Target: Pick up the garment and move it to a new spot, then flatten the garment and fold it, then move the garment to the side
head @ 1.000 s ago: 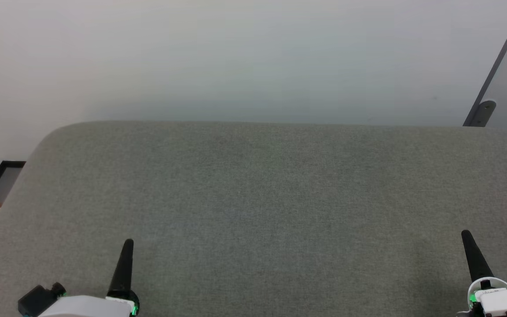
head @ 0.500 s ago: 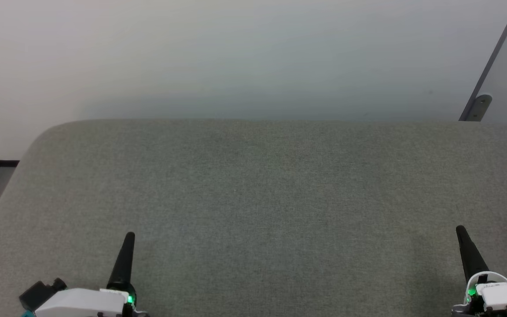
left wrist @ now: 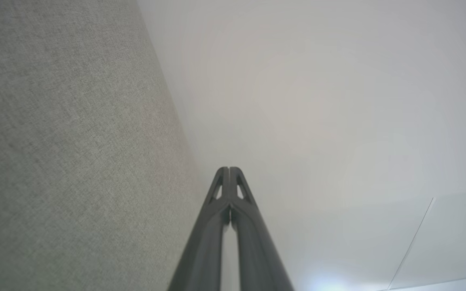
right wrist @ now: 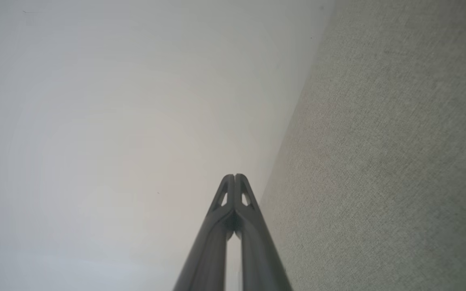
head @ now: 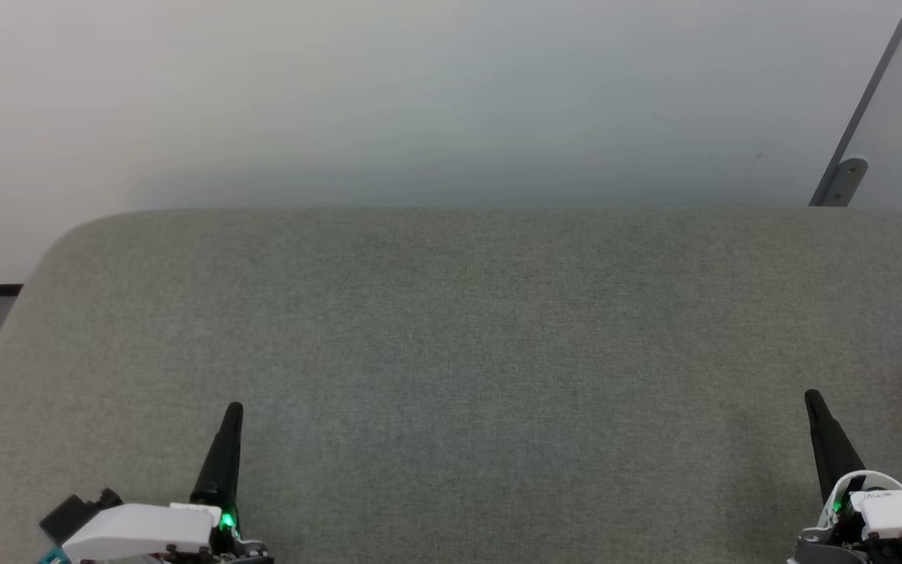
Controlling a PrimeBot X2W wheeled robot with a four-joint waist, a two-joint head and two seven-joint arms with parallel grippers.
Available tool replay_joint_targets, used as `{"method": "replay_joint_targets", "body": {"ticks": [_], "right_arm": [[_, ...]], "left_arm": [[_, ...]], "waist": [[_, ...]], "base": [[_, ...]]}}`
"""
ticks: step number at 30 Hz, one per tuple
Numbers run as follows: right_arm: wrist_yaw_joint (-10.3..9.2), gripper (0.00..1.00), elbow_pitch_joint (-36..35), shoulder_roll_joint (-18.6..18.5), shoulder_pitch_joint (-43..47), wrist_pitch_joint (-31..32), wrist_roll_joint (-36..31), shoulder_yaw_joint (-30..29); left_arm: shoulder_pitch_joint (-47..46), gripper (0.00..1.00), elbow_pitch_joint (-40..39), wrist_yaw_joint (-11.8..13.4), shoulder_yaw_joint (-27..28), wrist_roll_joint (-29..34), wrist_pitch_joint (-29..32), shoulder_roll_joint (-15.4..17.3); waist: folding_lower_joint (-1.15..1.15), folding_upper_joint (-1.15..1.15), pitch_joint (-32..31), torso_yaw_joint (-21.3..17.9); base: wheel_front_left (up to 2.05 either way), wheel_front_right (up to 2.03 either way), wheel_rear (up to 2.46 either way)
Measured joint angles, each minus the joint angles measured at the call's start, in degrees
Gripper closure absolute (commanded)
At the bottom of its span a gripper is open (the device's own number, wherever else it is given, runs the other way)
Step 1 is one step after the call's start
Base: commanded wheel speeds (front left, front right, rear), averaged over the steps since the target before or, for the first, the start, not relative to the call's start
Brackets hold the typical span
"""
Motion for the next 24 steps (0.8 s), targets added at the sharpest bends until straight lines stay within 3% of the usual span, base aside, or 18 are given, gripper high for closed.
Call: {"method": "replay_joint_targets", "body": {"ticks": [24], "right_arm": [[0.00,1.00,2.0,0.4,-1.7,1.4,8.8,0.4]], "left_arm": [[-2.4,1.00,1.4,0.0,1.0,-9.0,2.5,-0.7]], "waist": [[0.00,0.00,1.1,-1.3]], "base": [[0.00,0.00,0.00]]}}
